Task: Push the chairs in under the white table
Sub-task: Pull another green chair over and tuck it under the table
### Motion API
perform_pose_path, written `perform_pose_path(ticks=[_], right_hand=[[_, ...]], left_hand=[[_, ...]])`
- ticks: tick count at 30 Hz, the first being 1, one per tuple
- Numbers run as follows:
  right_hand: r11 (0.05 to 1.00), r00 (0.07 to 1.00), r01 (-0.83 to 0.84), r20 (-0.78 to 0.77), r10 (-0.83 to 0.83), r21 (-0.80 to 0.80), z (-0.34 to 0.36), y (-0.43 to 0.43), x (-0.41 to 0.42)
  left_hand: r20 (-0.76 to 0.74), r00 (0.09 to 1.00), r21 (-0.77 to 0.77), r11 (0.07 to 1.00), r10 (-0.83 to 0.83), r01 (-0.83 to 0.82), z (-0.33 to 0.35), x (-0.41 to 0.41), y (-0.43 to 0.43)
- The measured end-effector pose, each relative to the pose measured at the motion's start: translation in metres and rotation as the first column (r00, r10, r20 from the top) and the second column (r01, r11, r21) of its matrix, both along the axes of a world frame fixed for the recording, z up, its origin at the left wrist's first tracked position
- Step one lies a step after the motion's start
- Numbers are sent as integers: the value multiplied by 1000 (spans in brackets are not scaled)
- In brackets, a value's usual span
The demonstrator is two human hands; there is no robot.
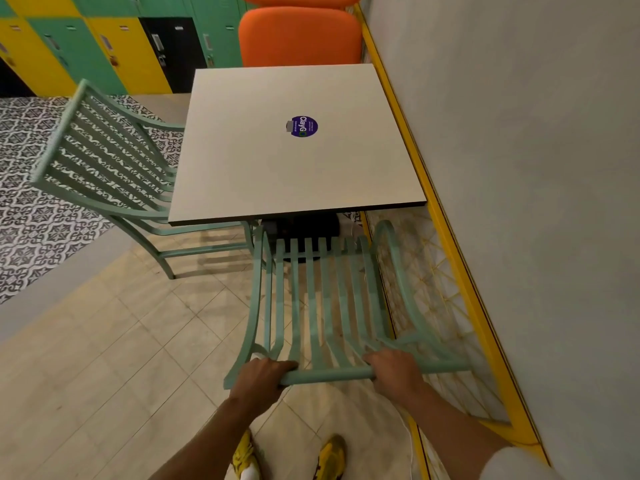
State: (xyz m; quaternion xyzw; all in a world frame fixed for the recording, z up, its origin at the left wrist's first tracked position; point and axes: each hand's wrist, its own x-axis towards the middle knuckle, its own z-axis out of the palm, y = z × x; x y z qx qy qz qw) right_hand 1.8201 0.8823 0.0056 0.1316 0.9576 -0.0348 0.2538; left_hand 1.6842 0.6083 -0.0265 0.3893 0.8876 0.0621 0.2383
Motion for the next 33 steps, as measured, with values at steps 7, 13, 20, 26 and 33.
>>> perform_pose_path(ticks=[7, 13, 20, 26, 33], right_hand=[[999, 999, 19, 31, -20, 44, 7, 9, 3], [997, 998, 39, 46, -42, 62, 12, 5, 1], [992, 981, 105, 168, -93, -66, 27, 9, 0], [960, 947, 187, 297, -120, -208, 48, 1, -9], [913, 962, 255, 175, -208, -319, 68, -52, -70]], left_hand=[[1, 1000, 6, 1000, -6, 6, 1, 7, 11], [91, 996, 41, 999, -22, 18, 7, 1, 8], [127, 990, 17, 998, -64, 62, 21, -7, 0], [155, 983, -33, 994, -102, 108, 46, -33, -1], [116, 989, -3, 996, -88, 89, 72, -114, -42]])
